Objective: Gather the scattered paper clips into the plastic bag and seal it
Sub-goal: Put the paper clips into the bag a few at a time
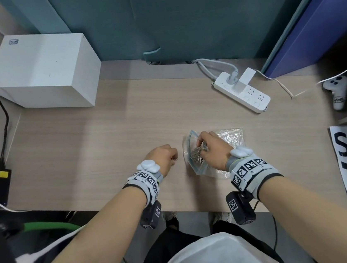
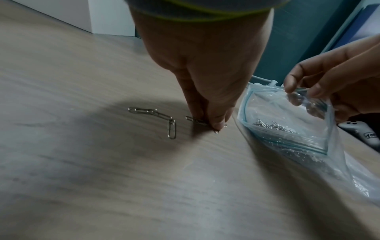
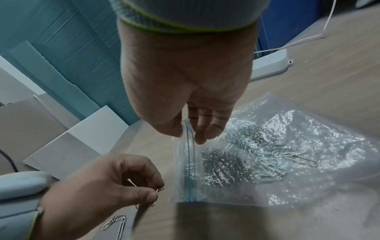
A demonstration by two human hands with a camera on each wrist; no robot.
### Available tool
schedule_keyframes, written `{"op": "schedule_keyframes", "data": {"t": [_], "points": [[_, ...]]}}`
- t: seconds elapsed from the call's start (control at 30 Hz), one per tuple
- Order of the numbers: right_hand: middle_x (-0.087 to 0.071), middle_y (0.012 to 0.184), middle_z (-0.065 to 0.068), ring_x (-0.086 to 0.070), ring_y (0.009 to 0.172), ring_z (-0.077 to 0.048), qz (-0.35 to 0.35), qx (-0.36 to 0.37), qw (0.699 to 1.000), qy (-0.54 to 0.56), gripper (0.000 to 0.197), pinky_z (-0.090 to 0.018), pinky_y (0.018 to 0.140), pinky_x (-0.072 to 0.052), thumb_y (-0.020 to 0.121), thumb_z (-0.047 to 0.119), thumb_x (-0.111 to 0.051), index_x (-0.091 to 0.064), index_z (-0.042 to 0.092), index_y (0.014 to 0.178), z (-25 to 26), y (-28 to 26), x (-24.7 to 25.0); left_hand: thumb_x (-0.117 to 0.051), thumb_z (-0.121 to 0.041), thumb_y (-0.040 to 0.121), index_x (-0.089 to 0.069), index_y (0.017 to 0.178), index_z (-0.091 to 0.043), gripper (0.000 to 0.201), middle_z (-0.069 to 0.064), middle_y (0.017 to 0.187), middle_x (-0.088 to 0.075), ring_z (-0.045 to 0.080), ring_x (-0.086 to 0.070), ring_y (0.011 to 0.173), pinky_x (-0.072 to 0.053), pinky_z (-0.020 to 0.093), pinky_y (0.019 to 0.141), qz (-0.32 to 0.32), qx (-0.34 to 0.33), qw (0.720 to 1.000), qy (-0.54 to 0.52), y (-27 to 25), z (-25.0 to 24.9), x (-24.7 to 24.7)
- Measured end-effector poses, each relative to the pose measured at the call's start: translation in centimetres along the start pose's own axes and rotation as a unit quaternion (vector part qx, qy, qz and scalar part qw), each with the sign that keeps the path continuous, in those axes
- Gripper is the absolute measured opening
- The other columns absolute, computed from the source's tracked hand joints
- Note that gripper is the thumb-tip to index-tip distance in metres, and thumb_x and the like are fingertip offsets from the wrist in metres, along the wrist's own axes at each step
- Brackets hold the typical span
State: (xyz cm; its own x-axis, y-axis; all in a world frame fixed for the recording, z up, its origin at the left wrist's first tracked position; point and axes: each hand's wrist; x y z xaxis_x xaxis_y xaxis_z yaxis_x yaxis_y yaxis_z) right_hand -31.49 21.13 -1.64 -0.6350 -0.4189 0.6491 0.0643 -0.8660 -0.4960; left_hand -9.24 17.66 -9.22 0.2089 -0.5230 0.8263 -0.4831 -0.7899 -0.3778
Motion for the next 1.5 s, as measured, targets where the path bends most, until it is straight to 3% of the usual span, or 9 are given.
{"op": "schedule_keyframes", "data": {"t": [0.13,0.27,0.43,0.67,0.83,0.93,1.13,1.33,1.5], "points": [[-0.050,0.104,0.003,-0.059,0.085,-0.023,-0.002,-0.001,1.000,0.003,0.020,-0.036,0.075,-0.049,0.088,0.013,-0.055,-0.055,0.027,0.102,0.0,0.1,0.0,-0.070,-0.015,0.085,-0.067,0.098,-0.026,0.017,-0.005,0.099,-0.062,0.023,-0.060,0.092,-0.052,0.036,0.075,-0.024,-0.022,0.999,-0.014,-0.2,0.4,-0.4],[-0.049,0.104,0.002,-0.058,0.085,-0.023,0.000,-0.002,1.000,0.006,0.020,-0.034,0.072,-0.046,0.090,0.013,-0.055,-0.055,0.026,0.103,0.0,0.1,0.0,-0.077,-0.034,0.079,-0.066,0.103,-0.028,0.028,-0.007,0.101,-0.061,0.017,-0.057,0.093,-0.052,0.033,0.076,-0.063,0.037,0.996,-0.048,-0.6,0.1,-0.5],[-0.048,0.103,0.004,-0.057,0.082,-0.020,0.003,-0.002,1.000,0.010,0.019,-0.032,0.065,-0.041,0.090,0.013,-0.055,-0.054,0.027,0.103,0.0,0.3,-0.1,-0.070,-0.014,0.086,-0.064,0.107,-0.026,0.025,-0.004,0.107,-0.063,0.025,-0.063,0.094,-0.054,0.038,0.077,-0.016,0.005,1.000,-0.003,-0.5,0.4,-0.3],[-0.048,0.102,0.004,-0.059,0.085,-0.025,0.000,-0.005,1.000,0.012,0.019,-0.038,0.076,-0.050,0.089,0.013,-0.056,-0.055,0.026,0.102,-0.2,0.3,0.1,-0.069,-0.021,0.090,-0.067,0.115,-0.031,0.027,-0.010,0.113,-0.061,0.017,-0.053,0.105,-0.051,0.034,0.074,-0.045,-0.049,0.997,0.030,-1.1,0.7,0.1],[-0.049,0.104,0.002,-0.059,0.086,-0.025,0.000,-0.003,1.000,0.015,0.020,-0.038,0.077,-0.051,0.088,0.011,-0.056,-0.055,0.025,0.102,-0.2,0.4,0.3,-0.066,-0.011,0.086,-0.066,0.089,-0.031,0.020,-0.013,0.100,-0.058,0.015,-0.052,0.095,-0.047,0.032,0.064,-0.041,-0.070,0.996,0.039,-1.3,1.7,0.8],[-0.049,0.106,0.000,-0.059,0.086,-0.026,-0.002,-0.003,1.000,0.016,0.020,-0.039,0.076,-0.051,0.089,0.010,-0.055,-0.055,0.024,0.103,-0.1,0.5,0.4,-0.064,-0.008,0.084,-0.064,0.084,-0.029,0.021,-0.015,0.099,-0.057,0.013,-0.051,0.093,-0.051,0.035,0.066,-0.024,-0.065,0.997,0.033,-1.5,2.9,1.2],[-0.049,0.104,0.003,-0.059,0.084,-0.024,0.000,-0.001,1.000,0.013,0.018,-0.037,0.071,-0.051,0.090,0.011,-0.054,-0.054,0.025,0.102,0.0,0.8,0.4,-0.073,-0.018,0.082,-0.072,0.107,-0.027,0.027,-0.008,0.110,-0.060,0.012,-0.054,0.101,-0.048,0.029,0.080,0.053,-0.080,0.995,0.006,-2.5,4.3,2.2],[-0.049,0.104,0.002,-0.059,0.085,-0.025,-0.002,0.002,1.000,0.013,0.018,-0.038,0.075,-0.051,0.090,0.012,-0.056,-0.054,0.026,0.102,0.1,0.7,0.2,-0.071,-0.018,0.084,-0.067,0.085,-0.021,0.005,-0.003,0.092,-0.061,0.024,-0.059,0.085,-0.051,0.037,0.066,0.016,-0.064,0.997,0.028,-2.9,4.0,1.0],[-0.049,0.104,0.001,-0.059,0.085,-0.026,-0.003,-0.002,1.000,0.013,0.018,-0.041,0.078,-0.052,0.089,0.012,-0.056,-0.055,0.024,0.103,0.1,0.5,0.4,-0.063,-0.011,0.086,-0.059,0.087,-0.024,0.014,-0.003,0.089,-0.053,0.024,-0.051,0.073,-0.042,0.030,0.057,-0.014,-0.057,0.997,0.047,-2.9,3.9,0.3]]}}
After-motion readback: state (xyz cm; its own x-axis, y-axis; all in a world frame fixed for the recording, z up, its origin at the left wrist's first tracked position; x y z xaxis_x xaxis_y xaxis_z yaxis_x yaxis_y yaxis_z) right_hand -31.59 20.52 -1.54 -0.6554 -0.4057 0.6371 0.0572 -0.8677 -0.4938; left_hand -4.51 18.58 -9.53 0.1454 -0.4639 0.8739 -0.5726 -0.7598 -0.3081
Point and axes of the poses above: each hand's wrist, its own y-axis towards the middle knuckle, its own x-axis out of the back of the hand, z = x × y
